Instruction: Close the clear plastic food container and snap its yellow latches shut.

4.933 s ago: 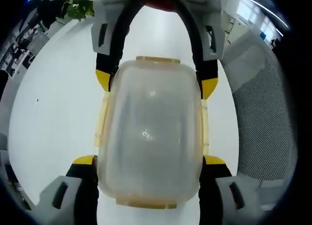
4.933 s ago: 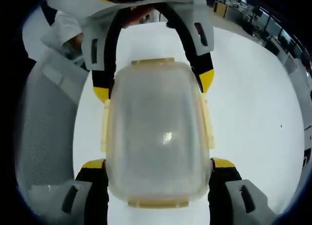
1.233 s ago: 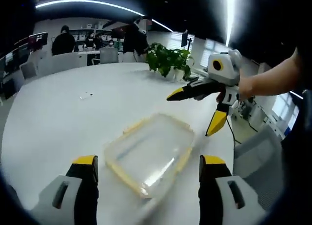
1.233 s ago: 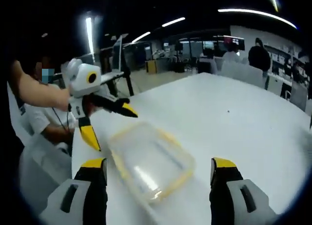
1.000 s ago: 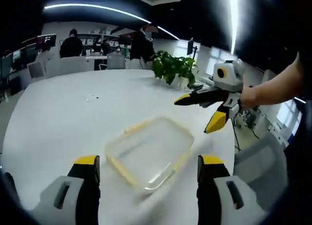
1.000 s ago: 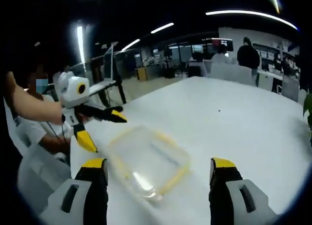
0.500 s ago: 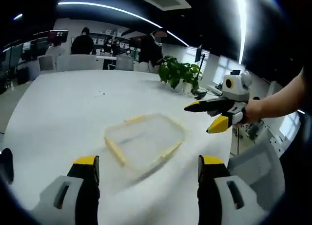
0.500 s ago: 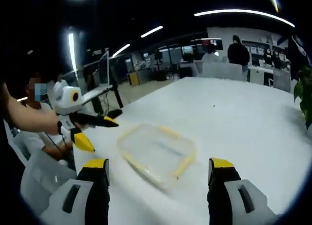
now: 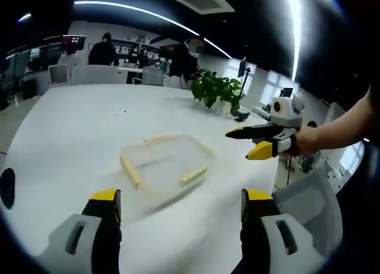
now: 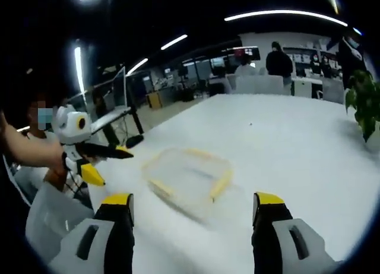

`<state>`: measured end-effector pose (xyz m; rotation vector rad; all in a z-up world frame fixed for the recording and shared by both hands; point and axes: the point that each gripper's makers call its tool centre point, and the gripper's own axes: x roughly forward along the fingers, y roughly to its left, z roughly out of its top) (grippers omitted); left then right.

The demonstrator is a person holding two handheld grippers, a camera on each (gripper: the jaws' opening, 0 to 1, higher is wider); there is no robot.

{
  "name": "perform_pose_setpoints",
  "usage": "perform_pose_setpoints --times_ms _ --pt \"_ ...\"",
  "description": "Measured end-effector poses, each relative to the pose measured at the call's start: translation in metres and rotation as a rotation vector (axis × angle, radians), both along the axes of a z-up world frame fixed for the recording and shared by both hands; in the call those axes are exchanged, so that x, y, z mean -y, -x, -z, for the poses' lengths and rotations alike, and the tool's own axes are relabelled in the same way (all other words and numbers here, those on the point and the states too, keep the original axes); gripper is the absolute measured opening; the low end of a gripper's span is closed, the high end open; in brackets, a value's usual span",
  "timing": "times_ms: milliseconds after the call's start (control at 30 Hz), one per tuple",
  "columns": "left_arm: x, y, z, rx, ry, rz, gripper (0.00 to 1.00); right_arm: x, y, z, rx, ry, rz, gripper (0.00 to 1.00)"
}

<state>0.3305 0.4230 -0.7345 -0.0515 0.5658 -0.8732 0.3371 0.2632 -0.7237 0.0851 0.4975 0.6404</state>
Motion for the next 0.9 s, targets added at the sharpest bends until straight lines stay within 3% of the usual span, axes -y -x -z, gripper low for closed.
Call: perform_pose_setpoints --times_ms 233,567,900 --pt "0.001 -0.001 -0.005 0.047 -0.01 -0.014 0.83 0.008 0.006 -0.001 0.007 -0.012 0.027 0.83" --pt "-0.01 0.01 0.003 0.044 -0.006 -0.05 0.83 0.014 0.017 -0.004 0.026 -0.027 0.054 0.82" --pt "-0.018 0.024 0.009 0.006 0.016 -0.092 0.82 0.019 0.032 -0.001 0.005 -0.079 0.101 0.82"
